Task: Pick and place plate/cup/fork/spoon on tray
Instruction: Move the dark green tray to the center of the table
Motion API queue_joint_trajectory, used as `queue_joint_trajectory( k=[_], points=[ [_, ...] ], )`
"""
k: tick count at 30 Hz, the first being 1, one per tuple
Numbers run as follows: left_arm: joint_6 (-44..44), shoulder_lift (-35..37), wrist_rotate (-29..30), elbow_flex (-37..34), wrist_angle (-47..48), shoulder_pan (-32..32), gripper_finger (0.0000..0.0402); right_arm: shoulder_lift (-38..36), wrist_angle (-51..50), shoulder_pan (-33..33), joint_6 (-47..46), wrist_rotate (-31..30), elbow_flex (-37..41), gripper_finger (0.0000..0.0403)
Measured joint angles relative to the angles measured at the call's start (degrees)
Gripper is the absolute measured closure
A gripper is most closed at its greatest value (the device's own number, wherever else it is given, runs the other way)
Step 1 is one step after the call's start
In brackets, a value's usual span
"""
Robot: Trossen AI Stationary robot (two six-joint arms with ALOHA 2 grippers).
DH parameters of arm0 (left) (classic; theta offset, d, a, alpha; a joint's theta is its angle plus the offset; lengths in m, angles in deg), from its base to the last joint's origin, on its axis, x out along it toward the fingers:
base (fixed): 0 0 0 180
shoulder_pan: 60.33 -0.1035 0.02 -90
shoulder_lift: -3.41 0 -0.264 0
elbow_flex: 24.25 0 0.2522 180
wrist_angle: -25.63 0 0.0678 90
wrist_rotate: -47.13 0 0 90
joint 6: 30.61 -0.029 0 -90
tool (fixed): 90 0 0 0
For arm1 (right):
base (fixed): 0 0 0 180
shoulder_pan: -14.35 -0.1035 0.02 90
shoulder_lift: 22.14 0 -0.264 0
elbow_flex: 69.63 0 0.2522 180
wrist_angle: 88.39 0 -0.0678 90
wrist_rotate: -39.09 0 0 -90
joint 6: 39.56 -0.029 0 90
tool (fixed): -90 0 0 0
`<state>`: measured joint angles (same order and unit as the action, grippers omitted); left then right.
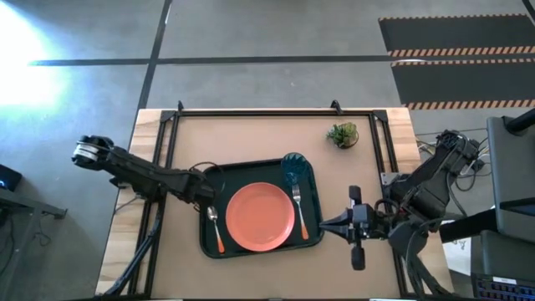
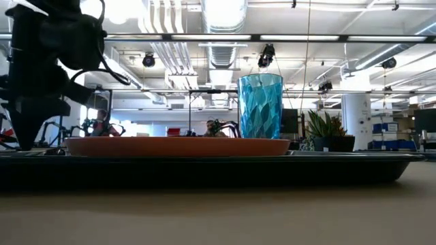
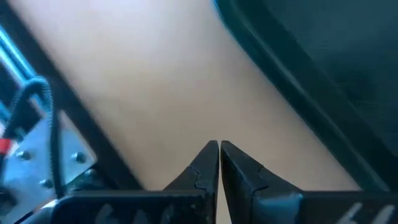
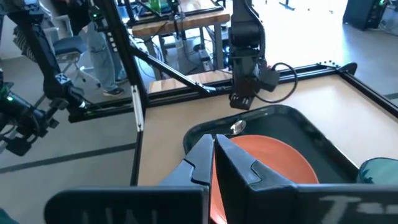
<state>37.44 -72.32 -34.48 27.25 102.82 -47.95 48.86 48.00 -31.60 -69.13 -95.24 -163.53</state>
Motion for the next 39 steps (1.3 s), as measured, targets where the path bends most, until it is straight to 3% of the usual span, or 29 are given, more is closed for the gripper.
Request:
queue_joint_trajectory(
  k=[6, 19, 26, 31, 39],
  points=[
    [2.4, -1.4, -0.3, -0.5, -7.7, -0.1, 0.0401, 0.0, 0.0, -0.6, 0.2, 0.4, 0.0, 0.0394],
    [-0.1, -5.5, 1.2, -0.9, -14.1, -5.2, 0.0401, -0.1, 0.0, -0.9, 0.2, 1.0, 0.1, 0.0394],
    [-4.1, -4.7, 8.2, -0.8, -20.2, -9.3, 0.0401, -0.1, 0.1, -0.9, 0.0, 1.0, 0.1, 0.0394],
    [-8.1, -4.7, 8.1, -0.8, -29.0, -12.1, 0.0401, -0.1, 0.1, -0.9, -0.9, 1.0, 0.1, 0.0394],
    [-8.9, -4.7, 7.4, -0.8, -27.0, -12.8, 0.0401, 0.0, -1.5, -0.9, -4.1, 1.0, 0.1, 0.0394]
  ],
)
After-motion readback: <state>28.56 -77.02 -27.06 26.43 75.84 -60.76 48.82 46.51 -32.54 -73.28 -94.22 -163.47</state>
